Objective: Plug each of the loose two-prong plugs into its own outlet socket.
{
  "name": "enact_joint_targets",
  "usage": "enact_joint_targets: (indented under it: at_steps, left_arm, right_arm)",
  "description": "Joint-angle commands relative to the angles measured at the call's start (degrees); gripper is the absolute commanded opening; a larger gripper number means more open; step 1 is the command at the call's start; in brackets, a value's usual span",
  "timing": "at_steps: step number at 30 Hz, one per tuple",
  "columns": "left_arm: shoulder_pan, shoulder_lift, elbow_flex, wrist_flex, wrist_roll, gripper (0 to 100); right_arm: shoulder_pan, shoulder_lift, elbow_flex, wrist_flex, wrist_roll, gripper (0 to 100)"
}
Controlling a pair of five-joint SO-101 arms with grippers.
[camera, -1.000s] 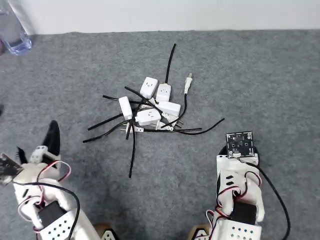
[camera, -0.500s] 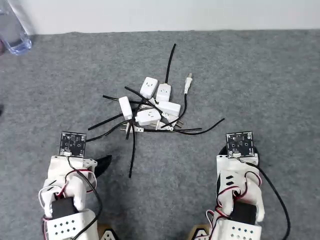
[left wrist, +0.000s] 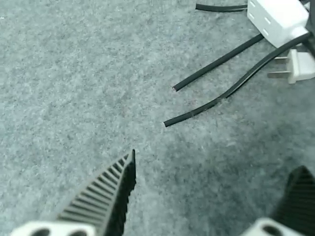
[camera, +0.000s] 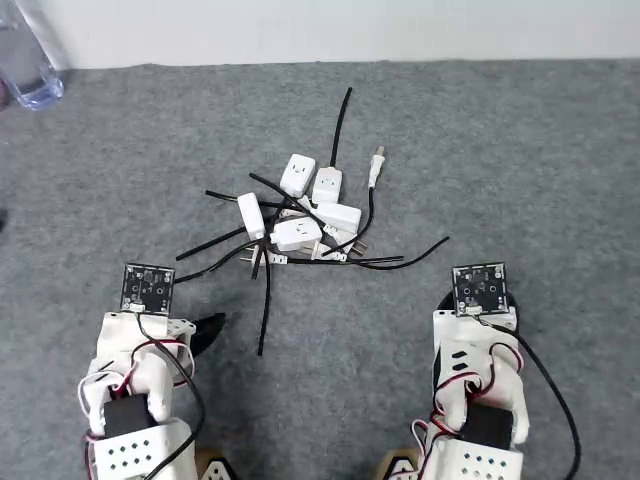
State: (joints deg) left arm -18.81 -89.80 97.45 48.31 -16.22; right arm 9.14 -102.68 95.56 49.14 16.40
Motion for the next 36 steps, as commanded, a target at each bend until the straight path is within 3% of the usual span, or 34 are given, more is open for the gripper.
enact_joint_targets:
  at_steps: [1, 7, 36]
  left_arm:
    - [0.18, -0.18, -0.66, -1.58, -0.44, 45]
    - [0.18, -0.18, -0.66, -1.58, -0.44, 45]
    - [0.00, -0.18, -0.66, -1.58, -0.79, 45]
  right_arm:
    - [0.22, 0.92, 0.97, 2.77, -0.26, 17.9]
    - [0.13, 0.40, 0.97, 25.36, -0.18, 17.8]
    - [0.13, -1.01, 0.97, 25.89, -0.26, 17.8]
